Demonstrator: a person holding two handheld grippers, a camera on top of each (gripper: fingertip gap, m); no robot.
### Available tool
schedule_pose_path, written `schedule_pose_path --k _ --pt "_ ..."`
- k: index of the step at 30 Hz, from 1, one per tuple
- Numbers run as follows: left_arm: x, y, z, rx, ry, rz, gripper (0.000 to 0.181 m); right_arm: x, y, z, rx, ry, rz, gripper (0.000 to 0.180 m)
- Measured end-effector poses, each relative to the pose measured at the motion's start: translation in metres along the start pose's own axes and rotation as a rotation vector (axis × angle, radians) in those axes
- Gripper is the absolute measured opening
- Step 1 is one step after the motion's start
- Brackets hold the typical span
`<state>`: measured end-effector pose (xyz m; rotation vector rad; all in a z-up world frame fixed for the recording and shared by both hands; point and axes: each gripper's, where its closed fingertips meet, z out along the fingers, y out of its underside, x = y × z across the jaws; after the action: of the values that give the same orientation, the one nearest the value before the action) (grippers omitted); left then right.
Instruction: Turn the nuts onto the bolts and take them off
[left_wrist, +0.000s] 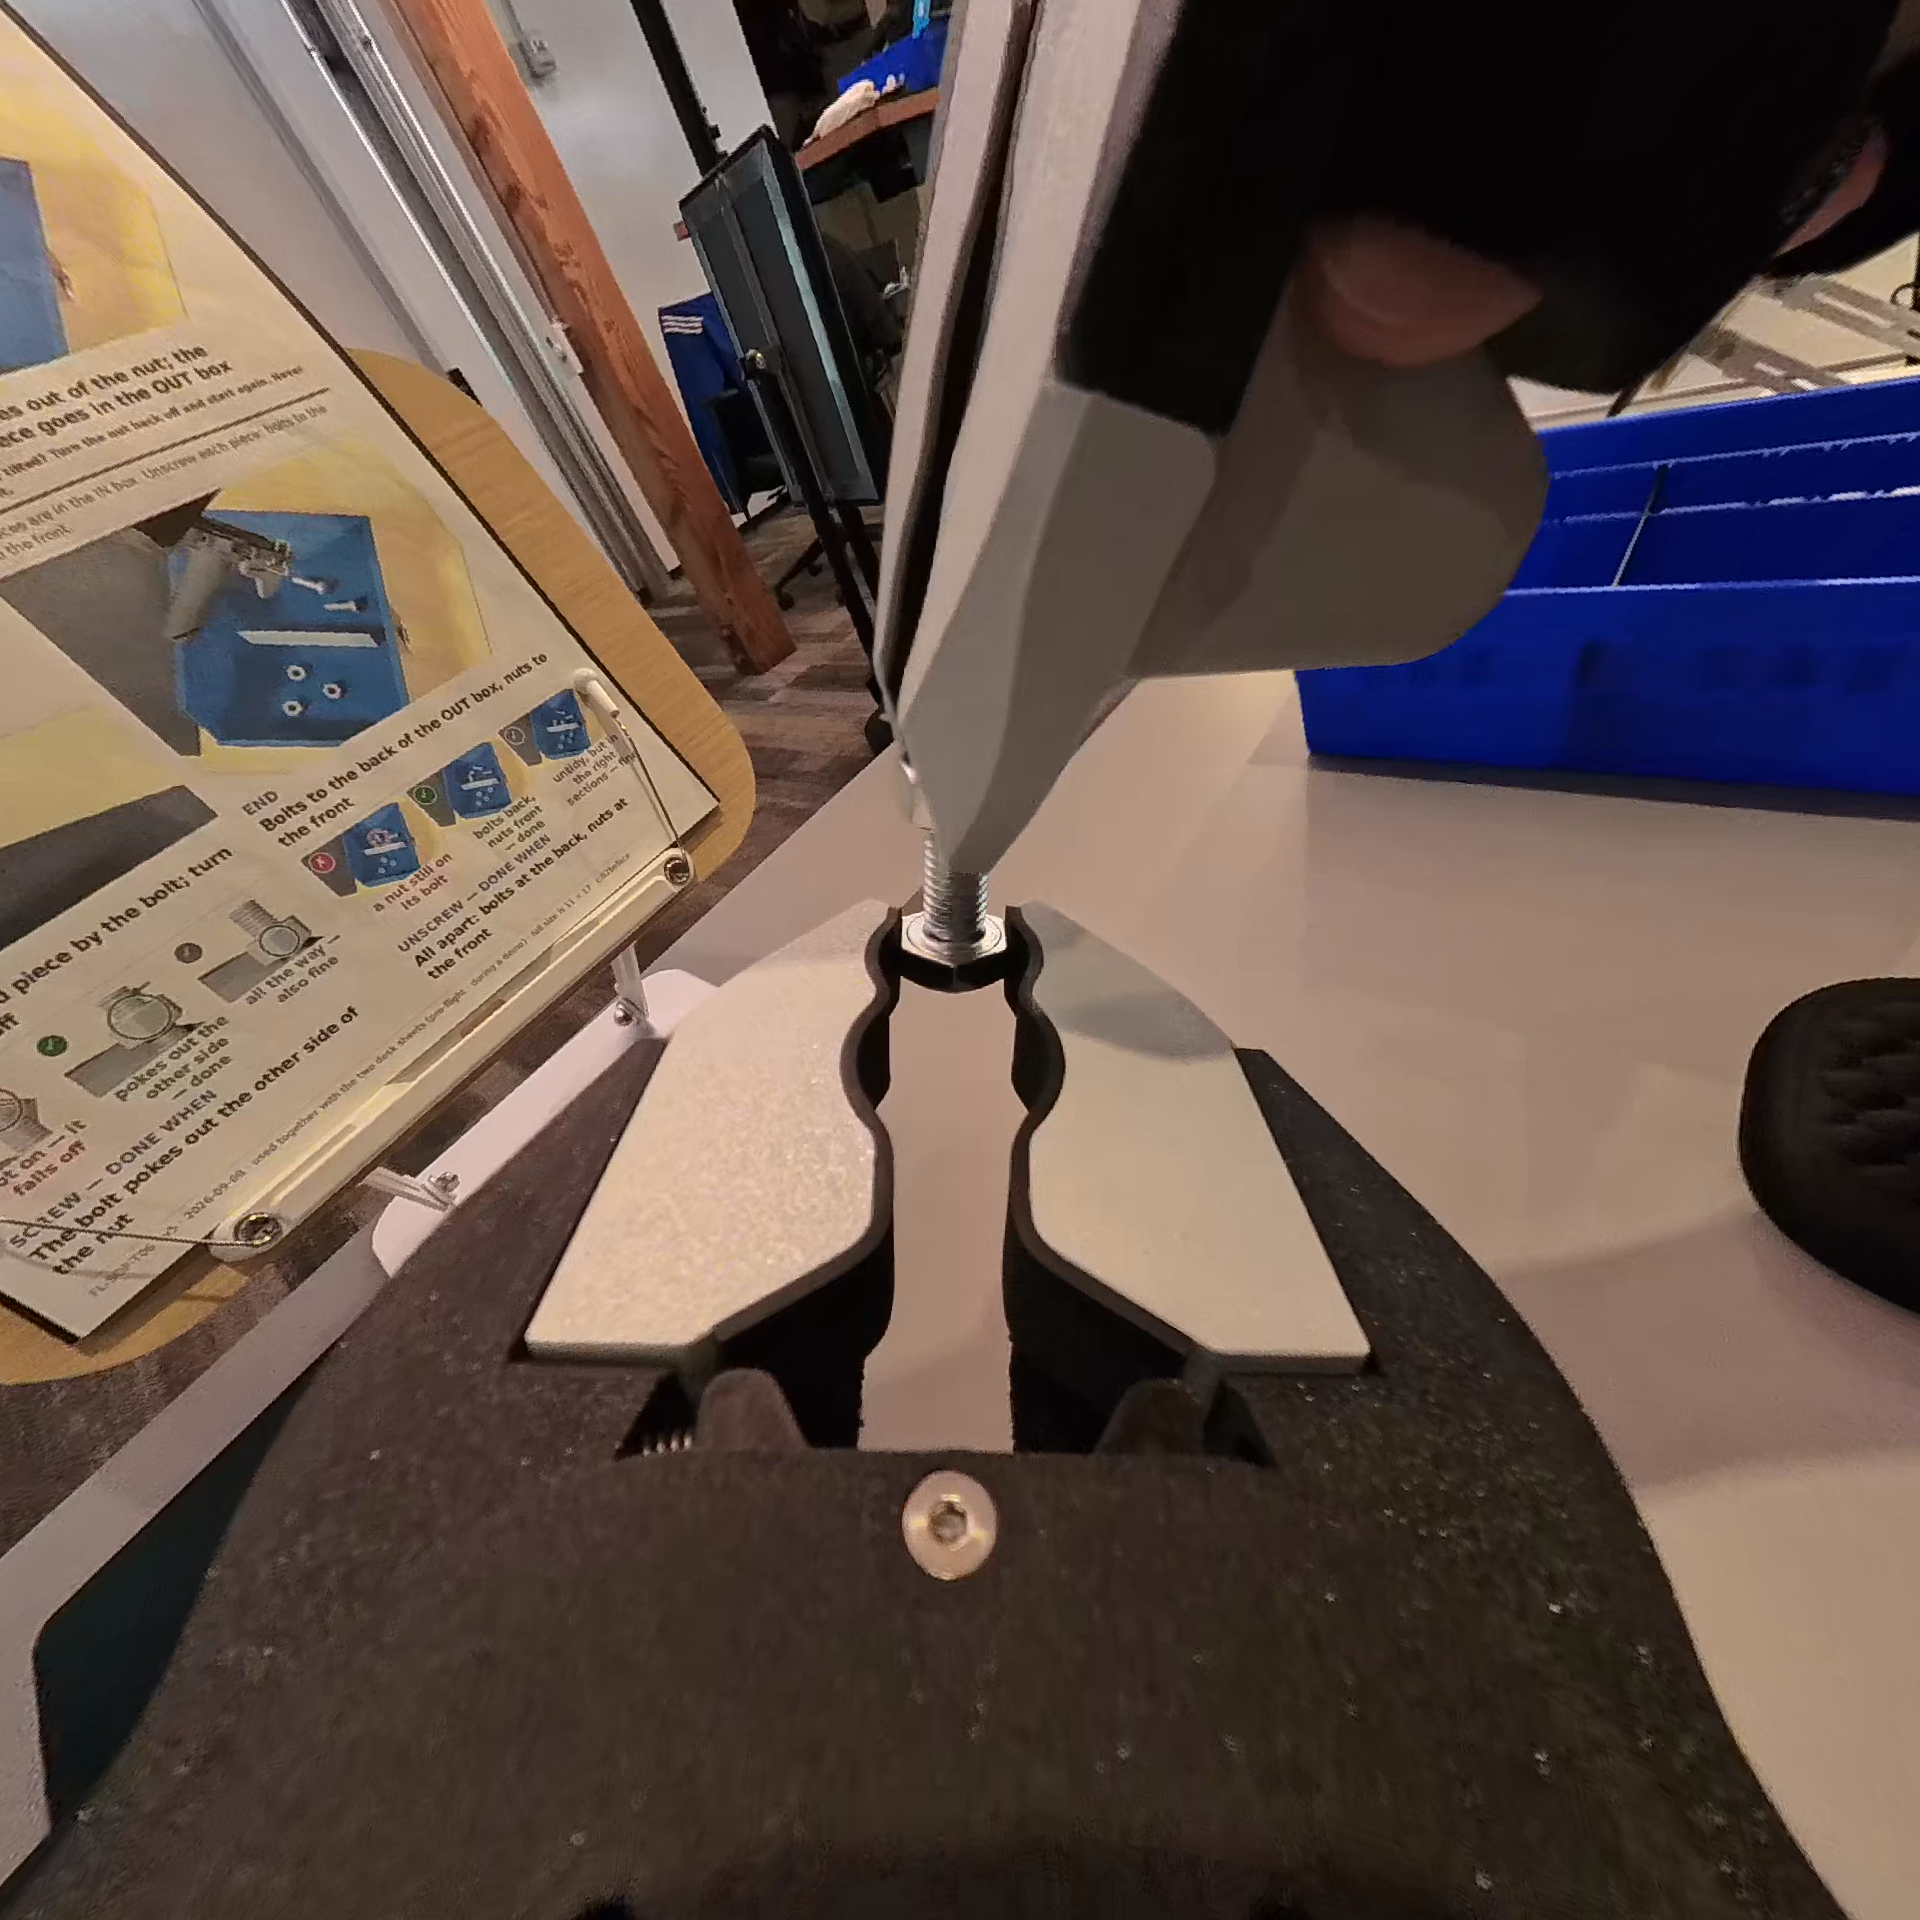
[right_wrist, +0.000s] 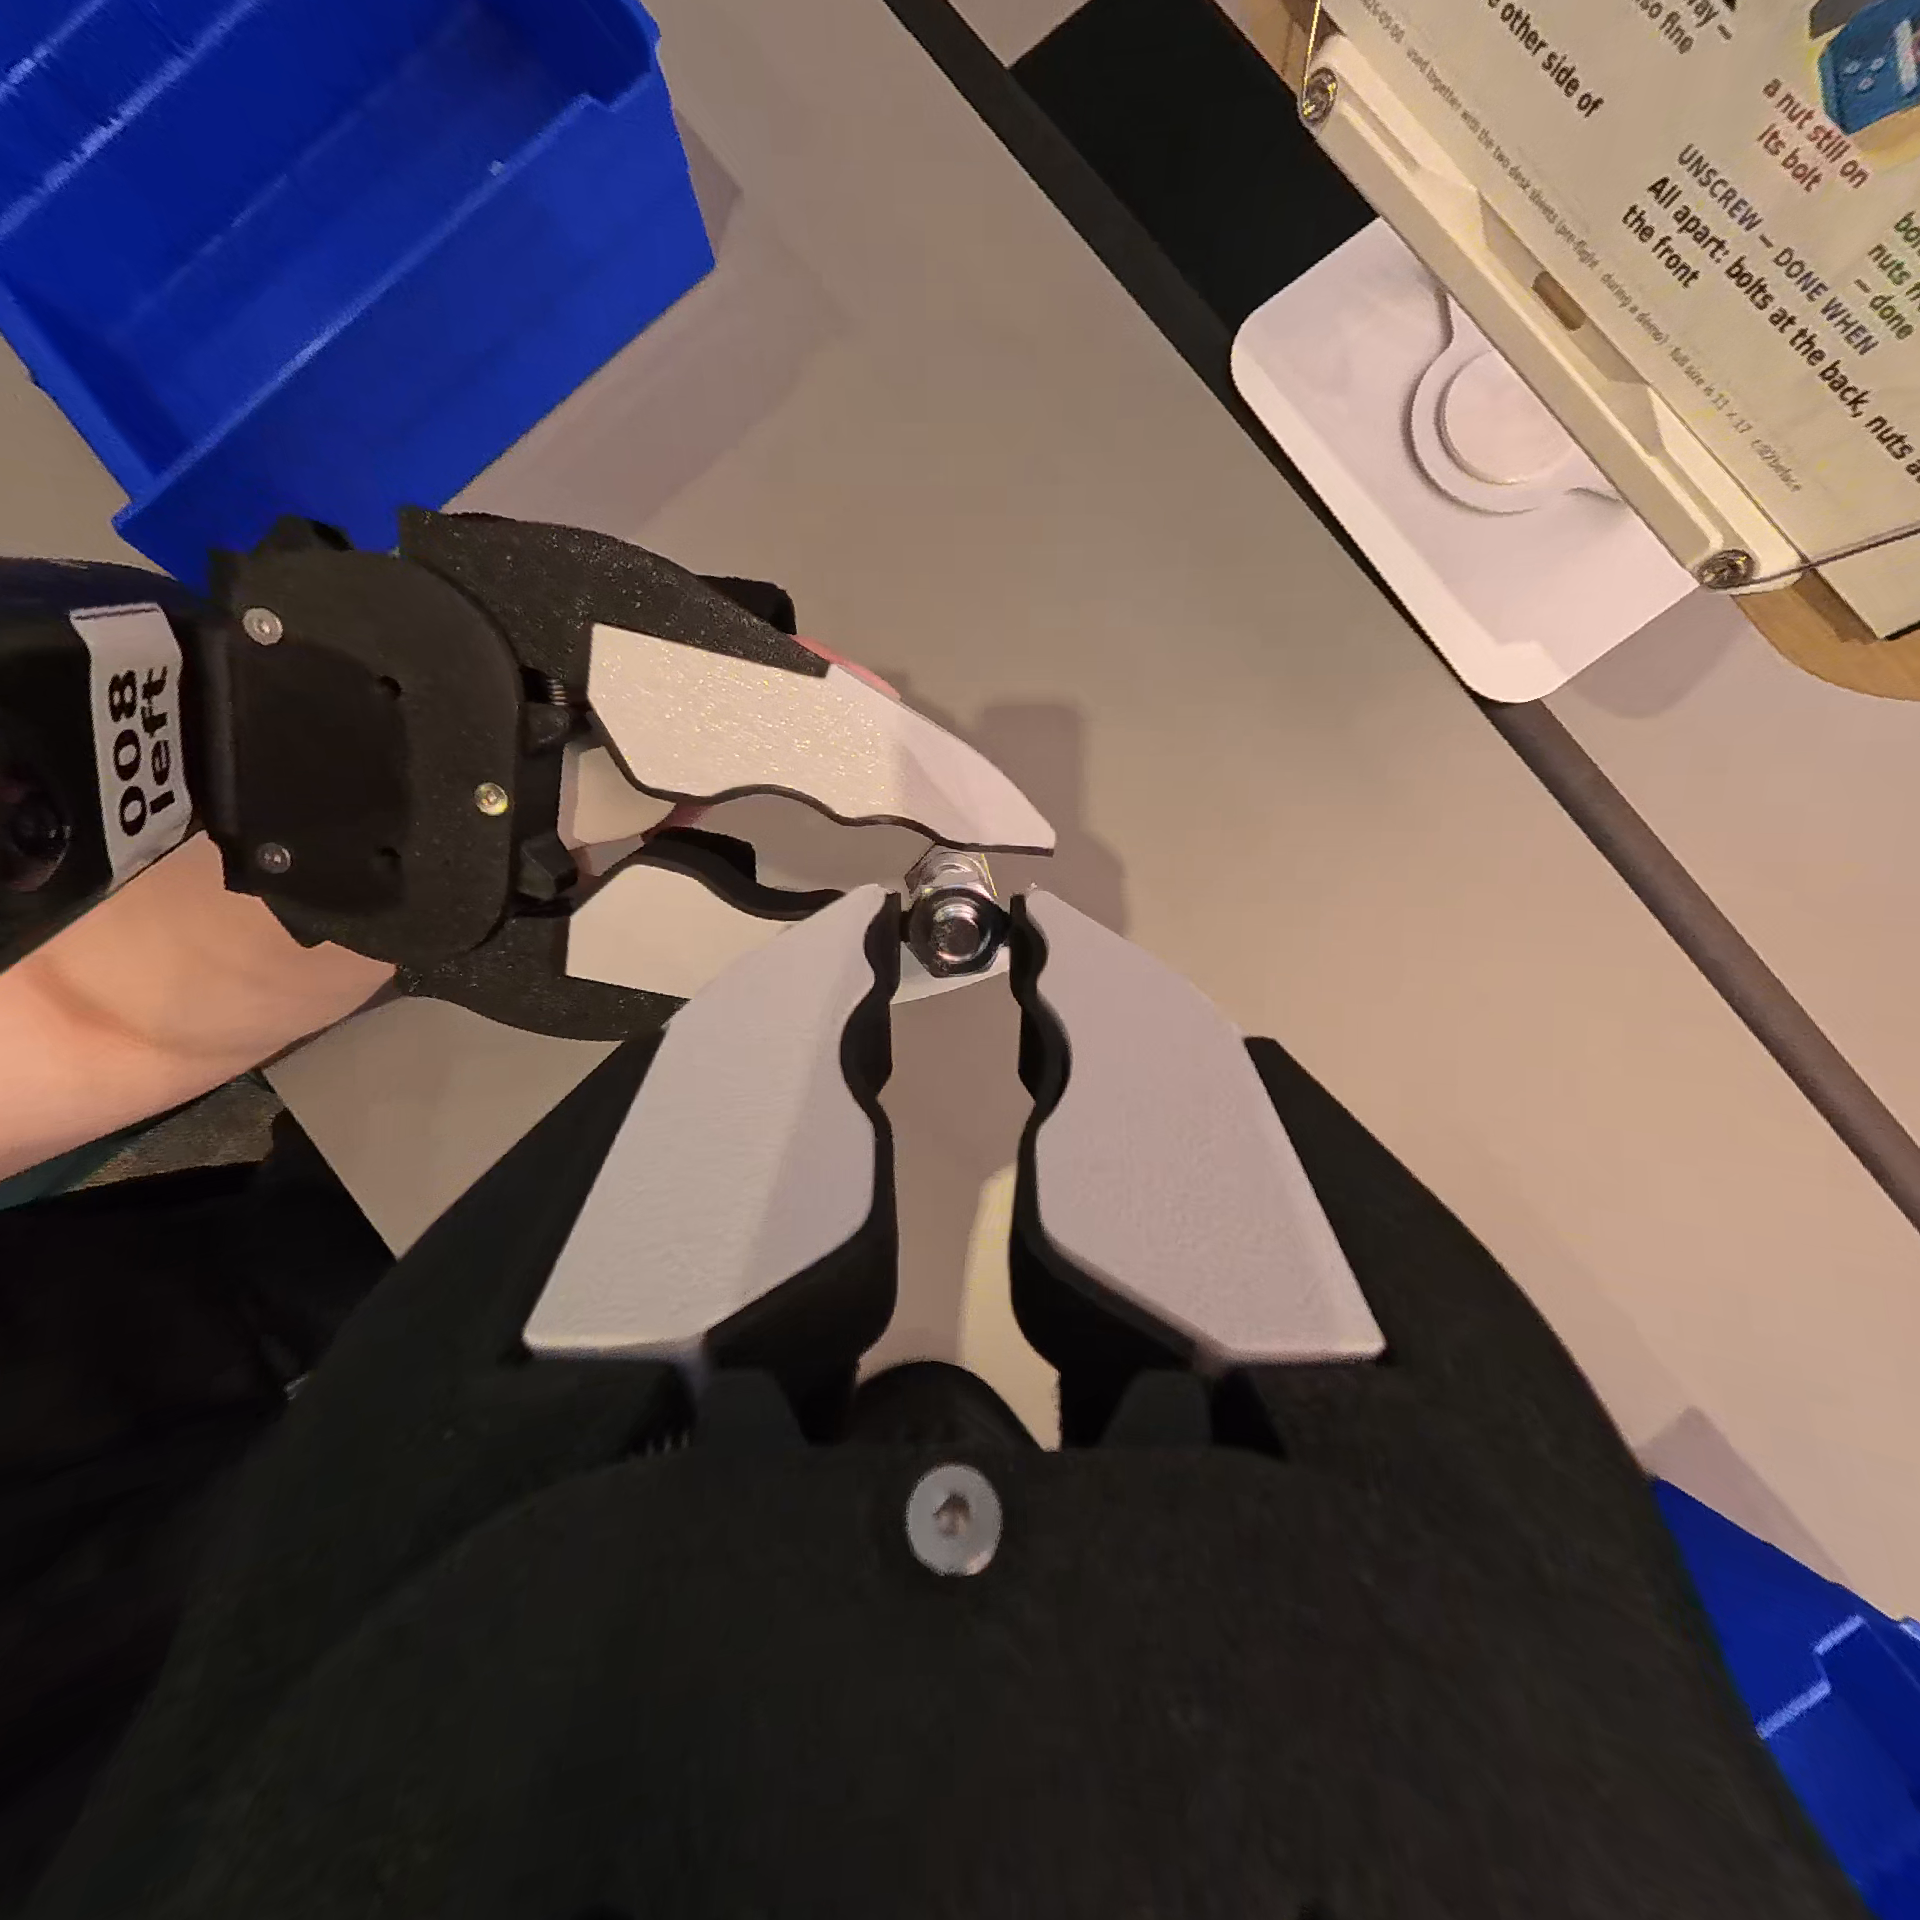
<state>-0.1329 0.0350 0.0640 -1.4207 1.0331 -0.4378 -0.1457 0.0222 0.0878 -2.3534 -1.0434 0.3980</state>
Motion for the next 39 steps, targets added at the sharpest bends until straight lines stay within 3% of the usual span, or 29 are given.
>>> schedule_pose_path --k 14,20,24,30,32,36,39 --pt "-0.009 0.002 0.0 -0.003 -0.059 0.007 0.018 0.005 -0.004 -0.001 0.01 0.063 0.03 0.031" --pt "-0.007 0.002 0.001 -0.005 -0.052 0.009 0.018 0.002 0.001 0.004 -0.033 0.05 0.001 0.018" --pt "0.005 0.003 -0.002 -0.015 0.074 -0.003 0.018 -0.002 0.007 0.002 -0.076 0.013 -0.13 0.018" --pt "0.045 0.003 -0.016 -0.025 0.427 -0.073 0.018 -0.018 0.031 -0.005 -0.118 -0.116 -0.63 0.018" --pt "0.052 0.003 -0.017 -0.025 0.465 -0.064 0.018 -0.021 0.039 -0.006 -0.106 -0.146 -0.727 0.018" --pt "0.054 0.004 -0.013 -0.03 0.453 -0.058 0.018 -0.02 0.043 -0.006 -0.088 -0.167 -0.685 0.019" --pt "0.046 0.005 -0.01 -0.037 0.39 -0.047 0.018 -0.021 0.036 -0.006 -0.026 -0.187 -0.568 0.031"
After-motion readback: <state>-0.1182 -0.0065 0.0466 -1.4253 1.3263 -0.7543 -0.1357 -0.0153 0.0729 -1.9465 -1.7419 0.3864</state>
